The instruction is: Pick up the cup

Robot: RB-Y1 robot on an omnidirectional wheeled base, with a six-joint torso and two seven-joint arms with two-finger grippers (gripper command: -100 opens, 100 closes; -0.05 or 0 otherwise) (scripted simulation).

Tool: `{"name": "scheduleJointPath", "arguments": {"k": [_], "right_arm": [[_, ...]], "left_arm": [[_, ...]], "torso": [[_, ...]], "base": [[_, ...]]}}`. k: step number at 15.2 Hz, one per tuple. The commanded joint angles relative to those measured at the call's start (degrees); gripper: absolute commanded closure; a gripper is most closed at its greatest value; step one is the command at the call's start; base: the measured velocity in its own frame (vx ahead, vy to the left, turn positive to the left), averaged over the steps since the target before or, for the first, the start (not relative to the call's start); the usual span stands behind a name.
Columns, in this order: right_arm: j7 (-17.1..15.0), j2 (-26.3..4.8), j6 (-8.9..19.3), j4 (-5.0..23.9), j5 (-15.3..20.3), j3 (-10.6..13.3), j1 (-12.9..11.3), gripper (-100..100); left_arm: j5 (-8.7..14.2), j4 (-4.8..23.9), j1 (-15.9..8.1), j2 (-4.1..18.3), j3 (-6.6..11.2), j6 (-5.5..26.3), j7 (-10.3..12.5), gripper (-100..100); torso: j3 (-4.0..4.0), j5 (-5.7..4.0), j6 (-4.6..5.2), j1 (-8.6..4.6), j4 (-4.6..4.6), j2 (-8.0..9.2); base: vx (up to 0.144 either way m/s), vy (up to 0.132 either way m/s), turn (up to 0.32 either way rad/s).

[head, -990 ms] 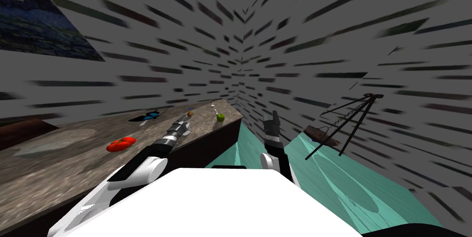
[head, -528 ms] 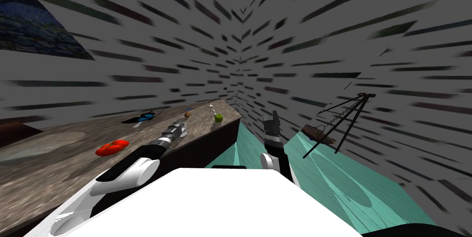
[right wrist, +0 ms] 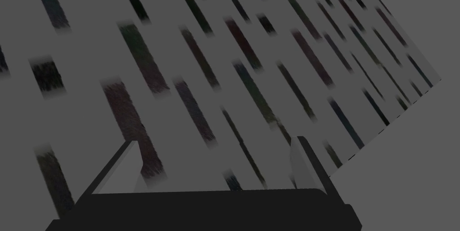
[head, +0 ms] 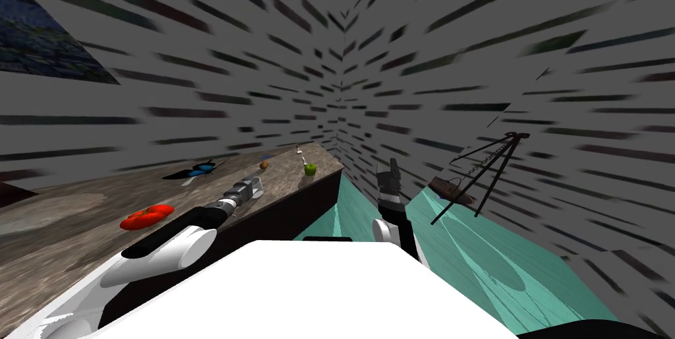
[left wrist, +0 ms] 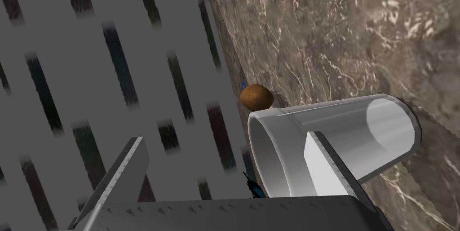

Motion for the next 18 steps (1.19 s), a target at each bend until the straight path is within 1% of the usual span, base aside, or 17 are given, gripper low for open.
{"name": "scheduleJointPath", "arguments": {"k": [1,2,3,5,6,7,9,10,12,13,14,16,17,18], "right_arm": [[0.0,0.0,0.0,0.0,0.0,0.0,0.0,0],[0.0,0.0,0.0,0.0,0.0,0.0,0.0,0],[0.0,0.0,0.0,0.0,0.0,0.0,0.0,0],[0.0,0.0,0.0,0.0,0.0,0.0,0.0,0],[0.0,0.0,0.0,0.0,0.0,0.0,0.0,0],[0.0,0.0,0.0,0.0,0.0,0.0,0.0,0],[0.0,0.0,0.0,0.0,0.0,0.0,0.0,0],[0.0,0.0,0.0,0.0,0.0,0.0,0.0,0],[0.0,0.0,0.0,0.0,0.0,0.0,0.0,0],[0.0,0.0,0.0,0.0,0.0,0.0,0.0,0],[0.0,0.0,0.0,0.0,0.0,0.0,0.0,0],[0.0,0.0,0.0,0.0,0.0,0.0,0.0,0],[0.0,0.0,0.0,0.0,0.0,0.0,0.0,0],[0.0,0.0,0.0,0.0,0.0,0.0,0.0,0]], "left_arm": [[1.2,0.1,0.5,0.9,1.27,2.9,0.1,-100],[1.2,0.1,0.5,0.9,1.27,4.0,0.1,-100],[2.8,0.6,1.0,2.1,3.09,5.5,0.3,-100],[2.8,0.6,1.0,2.1,3.09,8.0,0.3,-100],[2.8,0.6,1.0,2.1,3.09,8.2,0.3,-100],[4.5,1.0,1.5,3.4,4.93,10.2,0.5,-100],[4.5,1.0,1.5,3.4,4.93,12.4,0.5,-100],[6.2,1.5,2.1,4.6,6.78,13.8,0.7,-100],[6.2,1.5,2.1,4.6,6.78,16.3,0.7,-100],[6.2,1.5,2.1,4.6,6.78,16.6,0.7,-100],[7.9,1.9,2.6,5.8,8.62,18.6,0.9,-100],[7.9,1.9,2.6,5.8,8.62,20.8,0.9,-100],[7.9,1.9,2.6,5.8,8.62,20.8,0.9,-100],[9.5,2.3,3.1,7.0,10.45,22.9,1.1,-100]], "torso": [[0.00,0.00,0.00,0.00,0.00,0.00],[-0.01,0.00,0.00,0.01,0.00,-0.01],[0.00,0.01,0.00,0.04,0.00,0.00],[-0.01,0.02,0.00,0.07,-0.01,-0.02],[0.00,0.02,-0.01,0.06,0.00,0.01],[0.01,0.02,-0.01,0.06,0.00,0.03],[0.00,0.02,0.00,0.06,0.00,0.00],[0.00,0.01,-0.01,0.07,0.00,0.01],[-0.01,0.02,0.01,0.06,-0.01,-0.02],[-0.01,0.01,0.00,0.06,-0.01,-0.01],[0.01,0.02,-0.01,0.06,0.00,0.02],[0.00,0.02,0.00,0.06,0.00,0.00],[0.00,0.02,0.00,0.06,0.00,0.01],[0.01,0.02,0.00,0.06,0.00,0.02]], "base": [[0.024,-0.015,-0.064],[0.013,0.001,-0.040],[0.021,-0.003,-0.067],[0.015,-0.002,-0.050],[0.000,0.000,0.000],[0.015,-0.002,-0.048],[0.017,-0.002,-0.057],[0.019,-0.002,-0.061],[0.022,-0.003,-0.073],[0.000,0.000,0.000],[0.014,-0.002,-0.045],[0.017,-0.002,-0.055],[0.008,-0.001,-0.025],[0.017,-0.002,-0.057]]}}
